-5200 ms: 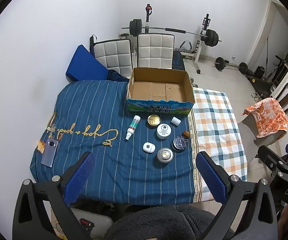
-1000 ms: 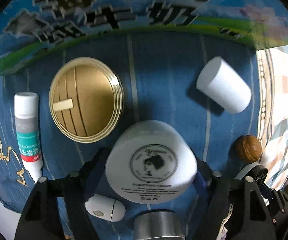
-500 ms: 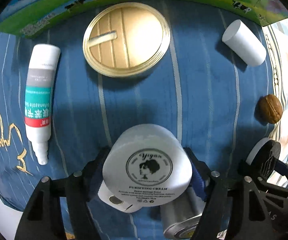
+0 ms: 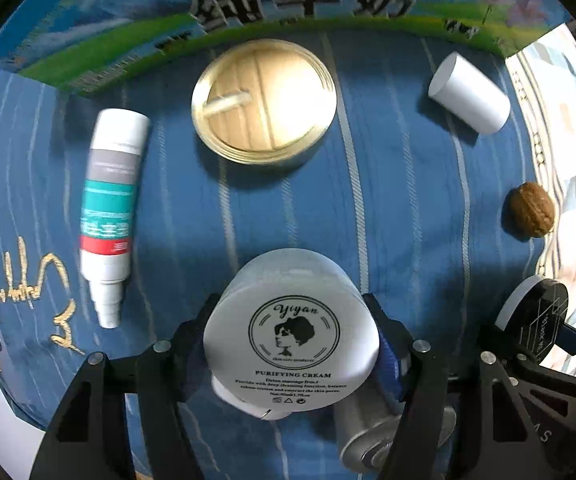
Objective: Organize rigid objects
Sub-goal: 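Carry both jars into the cardboard box and open both tools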
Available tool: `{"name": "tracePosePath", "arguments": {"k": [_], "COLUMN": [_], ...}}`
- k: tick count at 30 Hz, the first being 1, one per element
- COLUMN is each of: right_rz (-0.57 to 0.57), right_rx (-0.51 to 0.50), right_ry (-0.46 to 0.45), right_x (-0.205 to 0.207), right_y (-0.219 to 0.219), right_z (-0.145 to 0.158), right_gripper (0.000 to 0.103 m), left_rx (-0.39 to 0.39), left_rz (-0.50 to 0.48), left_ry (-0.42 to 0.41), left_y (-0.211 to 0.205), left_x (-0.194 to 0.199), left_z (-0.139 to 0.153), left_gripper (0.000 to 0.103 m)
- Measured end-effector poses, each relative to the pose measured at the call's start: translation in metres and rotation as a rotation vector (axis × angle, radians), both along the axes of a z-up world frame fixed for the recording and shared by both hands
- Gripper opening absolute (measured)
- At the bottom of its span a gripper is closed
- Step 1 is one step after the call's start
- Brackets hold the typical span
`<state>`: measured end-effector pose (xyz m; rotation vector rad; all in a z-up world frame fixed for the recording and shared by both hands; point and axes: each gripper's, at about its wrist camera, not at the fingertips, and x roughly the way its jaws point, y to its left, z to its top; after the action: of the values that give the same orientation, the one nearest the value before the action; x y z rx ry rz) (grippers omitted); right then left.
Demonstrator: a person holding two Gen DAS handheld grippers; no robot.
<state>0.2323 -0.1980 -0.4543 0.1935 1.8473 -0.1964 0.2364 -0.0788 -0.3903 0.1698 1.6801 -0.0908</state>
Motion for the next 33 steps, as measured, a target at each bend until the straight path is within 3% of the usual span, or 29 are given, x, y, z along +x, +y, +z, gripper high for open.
{"name": "tracePosePath", "arguments": {"k": [5,18,25,33], "right_rz": [-0.001,0.039,0.054,0.098], "right_rx": [0.018,0.04,0.085,0.13], "right_ry": [-0.042,-0.26,-0.378,-0.478], "right_x": [0.001,-0.004,-0.004,0.045], "right_y": [0.006,0.044,0.051,0.054], "right_z": [0.028,0.159,0.198,0.244], "right_gripper": [0.077,0.077,0.077,0.077], "left_rx": [-0.013,-0.139,-0.196,-0.287], "left_rz": [0.008,0.006,-0.025,0.011], "left_ry": [-0.05,-0.259,-0.362,-0.415], "left_y": [0.006,0.027,0.05,0.057], "left_x": [-0.003,-0.01,-0.015,0.023], "left_z": [0.026,0.169,0.205,0.24], "left_gripper": [0.065,0.065,0.066,0.066]}}
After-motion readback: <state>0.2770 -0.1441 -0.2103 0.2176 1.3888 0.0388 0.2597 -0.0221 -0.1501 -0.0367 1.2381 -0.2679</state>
